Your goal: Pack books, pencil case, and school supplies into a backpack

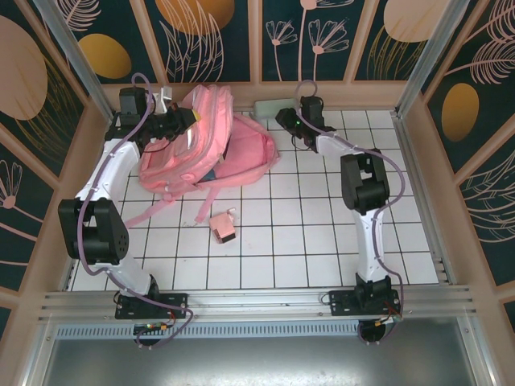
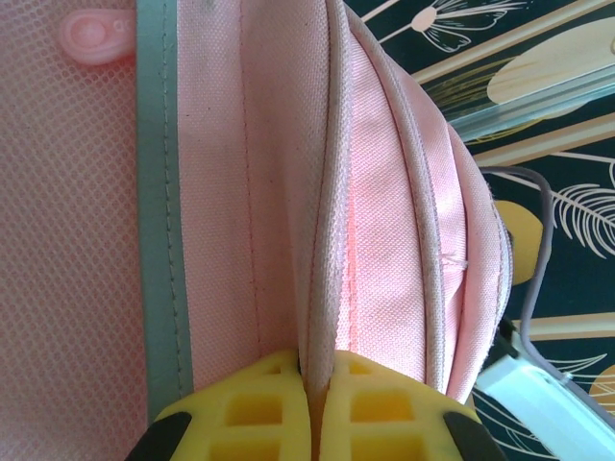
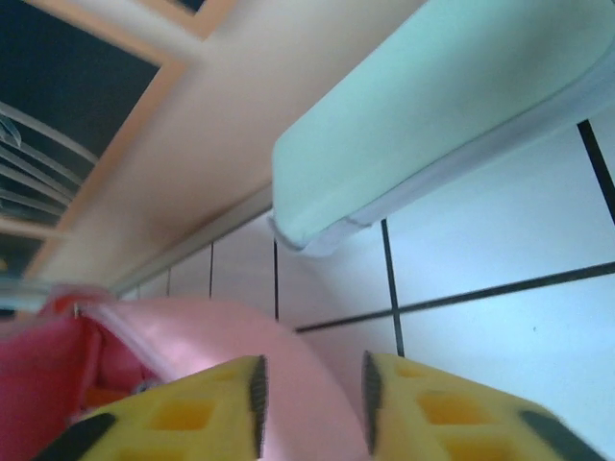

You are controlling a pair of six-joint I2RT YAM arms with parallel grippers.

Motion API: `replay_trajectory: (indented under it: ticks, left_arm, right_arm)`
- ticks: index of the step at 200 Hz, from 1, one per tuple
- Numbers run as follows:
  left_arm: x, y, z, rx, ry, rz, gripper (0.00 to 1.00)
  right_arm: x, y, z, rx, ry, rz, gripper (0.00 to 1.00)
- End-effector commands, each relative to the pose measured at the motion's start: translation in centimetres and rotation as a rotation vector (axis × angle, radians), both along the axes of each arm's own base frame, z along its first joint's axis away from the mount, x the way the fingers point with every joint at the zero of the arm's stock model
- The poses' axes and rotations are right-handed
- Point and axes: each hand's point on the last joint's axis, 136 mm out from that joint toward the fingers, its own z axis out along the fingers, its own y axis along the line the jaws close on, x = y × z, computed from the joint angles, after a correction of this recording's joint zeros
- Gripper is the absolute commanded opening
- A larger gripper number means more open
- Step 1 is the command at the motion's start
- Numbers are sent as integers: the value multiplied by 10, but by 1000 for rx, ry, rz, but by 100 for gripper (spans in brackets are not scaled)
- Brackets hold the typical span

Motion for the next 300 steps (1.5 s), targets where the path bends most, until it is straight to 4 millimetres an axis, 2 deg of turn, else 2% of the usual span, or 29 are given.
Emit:
replay_trajectory:
  ticks: [1,25,44,87,107,138,169,213,256,280,300]
  left_arm:
    - [-16,-8,55,-19,-176,-62,0]
    - [-17,-8,55,-28,-167,-56,0]
    - [-17,-7,53,-26,-160,-54,0]
    - [-16,-6,47,-18,-139,-45,0]
    - [-18,-6,44,-12,-128,-44,0]
    - [-21,-4,44,2,-120,-39,0]
    - [-25,-3,45,20,-125,-33,0]
    - [-28,-3,42,22,-129,-35,0]
    - [-30,-3,42,21,-139,-42,0]
    - [-32,-3,43,25,-145,-44,0]
    - [-34,-3,42,28,-144,-45,0]
  right_arm:
    - [27,5,30,153,-132,3,25]
    - [48,-2,39,212,-194,-47,17]
    - [65,-6,33,221,-200,-94,14]
    - [101,-13,9,282,-190,-165,24]
    - [111,-17,-2,285,-199,-200,28]
    - [117,-35,-35,266,-98,-280,30]
    - [98,-41,-66,232,47,-273,30]
    - [42,-58,-84,143,155,-291,31]
    - [-12,-76,-84,77,190,-278,32]
    - [-36,-77,-72,50,169,-231,33]
    - [-48,-74,-52,28,135,-171,40]
